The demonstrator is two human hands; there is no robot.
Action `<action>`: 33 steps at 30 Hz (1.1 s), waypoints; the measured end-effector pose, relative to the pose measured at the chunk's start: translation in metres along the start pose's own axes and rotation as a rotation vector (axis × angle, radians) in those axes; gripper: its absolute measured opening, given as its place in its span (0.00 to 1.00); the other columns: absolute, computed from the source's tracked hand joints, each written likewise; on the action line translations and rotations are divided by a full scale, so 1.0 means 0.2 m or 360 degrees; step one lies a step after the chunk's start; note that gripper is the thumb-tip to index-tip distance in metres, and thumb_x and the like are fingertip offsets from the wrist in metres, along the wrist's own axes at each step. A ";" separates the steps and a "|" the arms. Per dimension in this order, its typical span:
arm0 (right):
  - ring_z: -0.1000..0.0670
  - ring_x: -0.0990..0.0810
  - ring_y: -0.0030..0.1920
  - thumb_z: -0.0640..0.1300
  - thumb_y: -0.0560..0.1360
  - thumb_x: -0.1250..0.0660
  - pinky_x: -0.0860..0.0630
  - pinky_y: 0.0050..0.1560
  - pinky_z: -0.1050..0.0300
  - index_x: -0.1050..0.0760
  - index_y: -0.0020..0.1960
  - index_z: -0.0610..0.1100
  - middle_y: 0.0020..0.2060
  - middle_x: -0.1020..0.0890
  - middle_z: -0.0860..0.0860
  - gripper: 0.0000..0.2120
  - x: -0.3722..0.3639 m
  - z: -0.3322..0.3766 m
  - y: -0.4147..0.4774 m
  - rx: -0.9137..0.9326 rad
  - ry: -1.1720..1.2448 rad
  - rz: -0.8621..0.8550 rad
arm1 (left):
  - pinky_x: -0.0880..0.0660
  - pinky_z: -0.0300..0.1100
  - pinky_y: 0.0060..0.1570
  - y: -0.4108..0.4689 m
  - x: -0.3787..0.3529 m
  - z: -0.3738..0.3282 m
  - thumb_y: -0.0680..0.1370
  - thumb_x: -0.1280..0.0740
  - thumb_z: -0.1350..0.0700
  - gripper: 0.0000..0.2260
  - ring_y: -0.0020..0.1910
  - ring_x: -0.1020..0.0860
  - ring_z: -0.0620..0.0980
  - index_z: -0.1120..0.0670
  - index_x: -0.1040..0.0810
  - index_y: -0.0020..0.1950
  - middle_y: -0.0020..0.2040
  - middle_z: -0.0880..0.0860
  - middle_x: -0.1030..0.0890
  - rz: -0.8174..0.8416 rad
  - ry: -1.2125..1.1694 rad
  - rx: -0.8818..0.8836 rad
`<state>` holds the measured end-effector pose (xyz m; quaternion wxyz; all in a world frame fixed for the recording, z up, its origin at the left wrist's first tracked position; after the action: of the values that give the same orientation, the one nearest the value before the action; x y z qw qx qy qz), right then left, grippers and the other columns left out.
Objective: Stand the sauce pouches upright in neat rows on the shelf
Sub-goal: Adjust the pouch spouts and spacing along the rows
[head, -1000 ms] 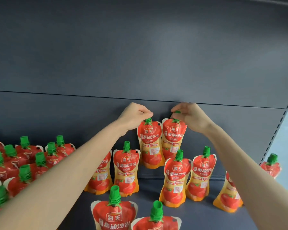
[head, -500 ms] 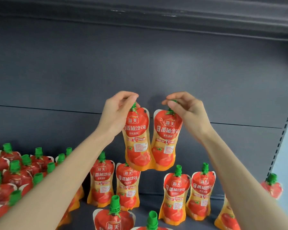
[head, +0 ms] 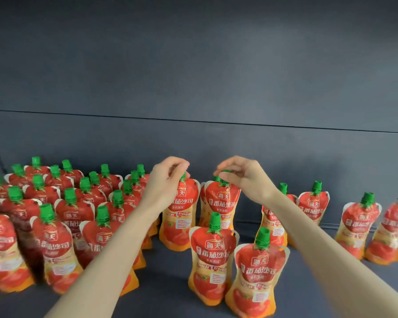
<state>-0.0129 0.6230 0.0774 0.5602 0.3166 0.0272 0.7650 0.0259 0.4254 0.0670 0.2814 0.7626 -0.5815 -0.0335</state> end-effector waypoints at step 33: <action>0.62 0.24 0.37 0.40 0.70 0.27 0.28 0.39 0.67 0.24 0.49 0.46 0.51 0.18 0.50 0.09 -0.11 -0.21 -0.01 -0.0302 -0.0544 0.0219 | 0.28 0.28 0.45 -0.11 -0.07 0.43 0.76 0.33 0.61 0.11 0.52 0.24 0.43 0.54 0.25 0.58 0.53 0.47 0.23 -0.0170 -0.0082 0.0108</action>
<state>-0.0300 0.6177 0.0335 0.5304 0.3888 -0.1621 0.7357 0.0087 0.4073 -0.0203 0.2381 0.8006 -0.5478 -0.0482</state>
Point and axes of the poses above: each hand's wrist, its own y-axis towards the middle knuckle, its own x-axis out of the back of the hand, z = x × y, the point moved 1 cm from there along y, towards the middle knuckle
